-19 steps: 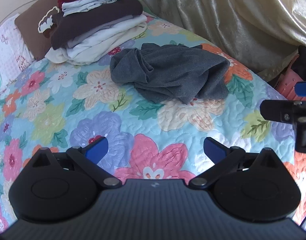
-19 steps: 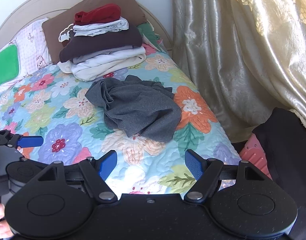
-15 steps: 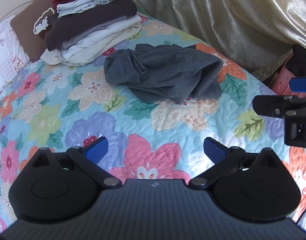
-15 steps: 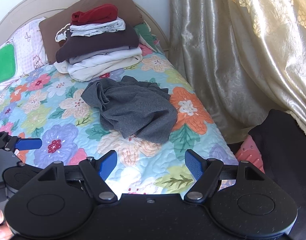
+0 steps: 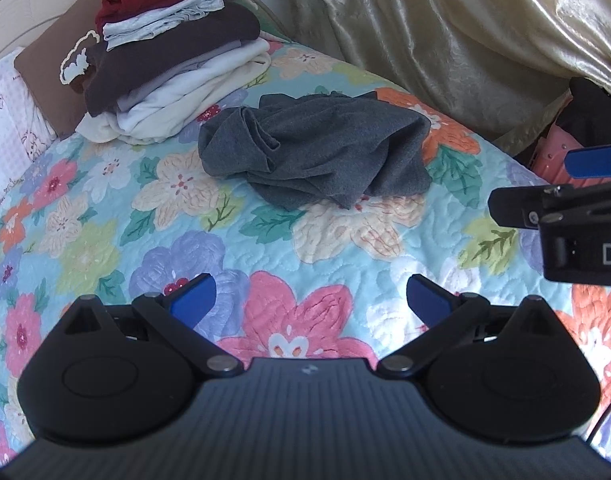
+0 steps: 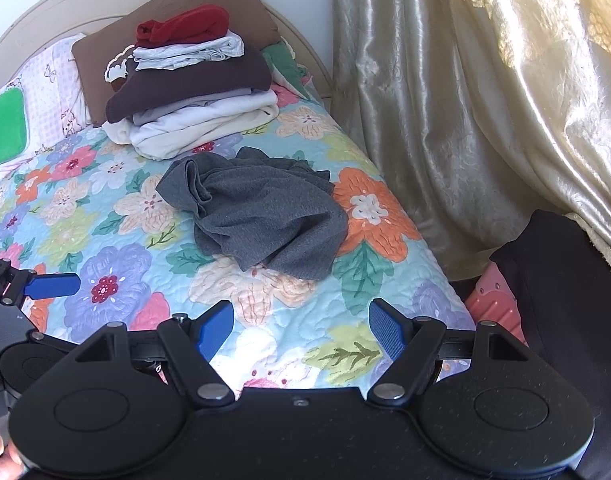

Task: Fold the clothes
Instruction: 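Move both grippers toward the crumpled dark grey shirt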

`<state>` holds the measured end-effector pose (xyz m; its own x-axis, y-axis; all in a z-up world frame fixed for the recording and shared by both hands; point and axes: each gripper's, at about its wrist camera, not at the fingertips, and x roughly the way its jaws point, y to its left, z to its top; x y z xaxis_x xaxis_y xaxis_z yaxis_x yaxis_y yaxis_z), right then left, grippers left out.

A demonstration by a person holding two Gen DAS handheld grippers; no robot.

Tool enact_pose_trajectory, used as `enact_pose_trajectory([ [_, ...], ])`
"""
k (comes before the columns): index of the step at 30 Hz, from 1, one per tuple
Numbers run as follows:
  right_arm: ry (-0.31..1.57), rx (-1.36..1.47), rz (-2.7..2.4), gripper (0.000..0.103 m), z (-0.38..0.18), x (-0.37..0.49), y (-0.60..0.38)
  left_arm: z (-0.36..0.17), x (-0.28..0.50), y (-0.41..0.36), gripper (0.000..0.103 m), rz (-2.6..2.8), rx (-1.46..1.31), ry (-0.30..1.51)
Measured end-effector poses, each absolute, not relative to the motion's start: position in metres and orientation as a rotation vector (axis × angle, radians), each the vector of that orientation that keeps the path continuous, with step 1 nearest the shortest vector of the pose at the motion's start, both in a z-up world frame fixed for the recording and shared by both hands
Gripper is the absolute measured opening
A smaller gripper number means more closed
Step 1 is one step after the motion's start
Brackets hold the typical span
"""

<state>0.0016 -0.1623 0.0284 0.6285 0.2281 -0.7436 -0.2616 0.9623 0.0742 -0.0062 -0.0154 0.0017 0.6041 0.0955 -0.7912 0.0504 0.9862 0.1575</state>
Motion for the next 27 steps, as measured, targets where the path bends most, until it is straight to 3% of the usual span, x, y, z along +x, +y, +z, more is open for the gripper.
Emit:
enact_pose_trajectory([
  [27, 0.838, -0.071, 0.321, 0.079, 0.0321, -0.0044, -0.1565, 0.0044, -0.0088, -0.0098, 0.103, -0.025, 0.064, 0.924],
])
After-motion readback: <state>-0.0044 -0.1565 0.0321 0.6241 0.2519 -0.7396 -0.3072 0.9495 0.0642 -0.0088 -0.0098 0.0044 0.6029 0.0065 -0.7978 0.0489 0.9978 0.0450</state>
